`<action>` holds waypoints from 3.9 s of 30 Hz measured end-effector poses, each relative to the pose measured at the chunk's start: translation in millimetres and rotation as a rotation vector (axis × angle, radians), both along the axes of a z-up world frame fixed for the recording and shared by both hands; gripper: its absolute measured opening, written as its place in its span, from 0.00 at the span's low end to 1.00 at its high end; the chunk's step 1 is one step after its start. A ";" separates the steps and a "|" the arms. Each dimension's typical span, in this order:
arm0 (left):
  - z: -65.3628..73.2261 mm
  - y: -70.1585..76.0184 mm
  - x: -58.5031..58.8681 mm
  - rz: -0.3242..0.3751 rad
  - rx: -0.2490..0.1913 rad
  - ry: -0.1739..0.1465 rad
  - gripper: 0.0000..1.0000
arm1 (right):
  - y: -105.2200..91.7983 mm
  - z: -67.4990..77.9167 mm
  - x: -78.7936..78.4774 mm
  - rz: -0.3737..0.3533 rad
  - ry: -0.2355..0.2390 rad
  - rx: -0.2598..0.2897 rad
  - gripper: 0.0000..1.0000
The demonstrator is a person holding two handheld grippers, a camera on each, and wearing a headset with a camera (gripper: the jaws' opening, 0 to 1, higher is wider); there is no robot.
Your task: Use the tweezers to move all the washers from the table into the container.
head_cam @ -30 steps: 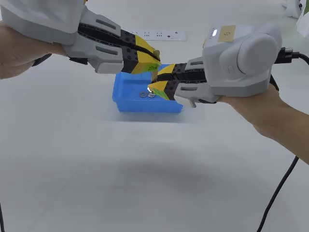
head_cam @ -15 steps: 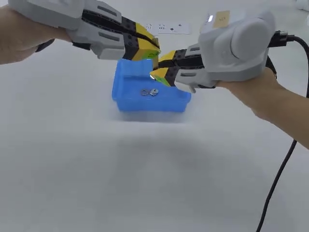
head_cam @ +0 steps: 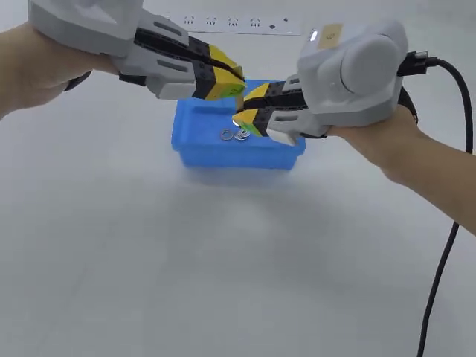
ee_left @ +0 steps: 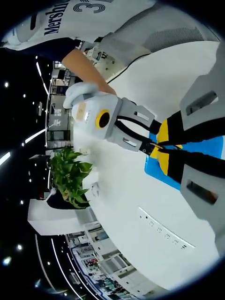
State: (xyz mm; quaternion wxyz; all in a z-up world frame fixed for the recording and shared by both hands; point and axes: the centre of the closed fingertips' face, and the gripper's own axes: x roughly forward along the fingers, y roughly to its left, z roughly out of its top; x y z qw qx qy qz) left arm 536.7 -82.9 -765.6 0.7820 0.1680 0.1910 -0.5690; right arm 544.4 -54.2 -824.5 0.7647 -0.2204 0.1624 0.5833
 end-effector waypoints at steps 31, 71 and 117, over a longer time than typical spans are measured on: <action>-12.8 -8.1 -7.4 -0.038 0.039 0.014 0.07 | -8.4 -13.3 -4.2 -0.032 0.030 -0.035 0.13; 69.1 -3.0 -81.4 -0.103 0.011 -0.110 0.07 | -25.2 69.4 -78.8 0.102 -0.105 -0.068 0.09; -99.0 -4.8 -104.1 -0.040 0.173 0.142 0.05 | -48.2 -60.3 -105.1 0.239 -0.021 -0.455 0.08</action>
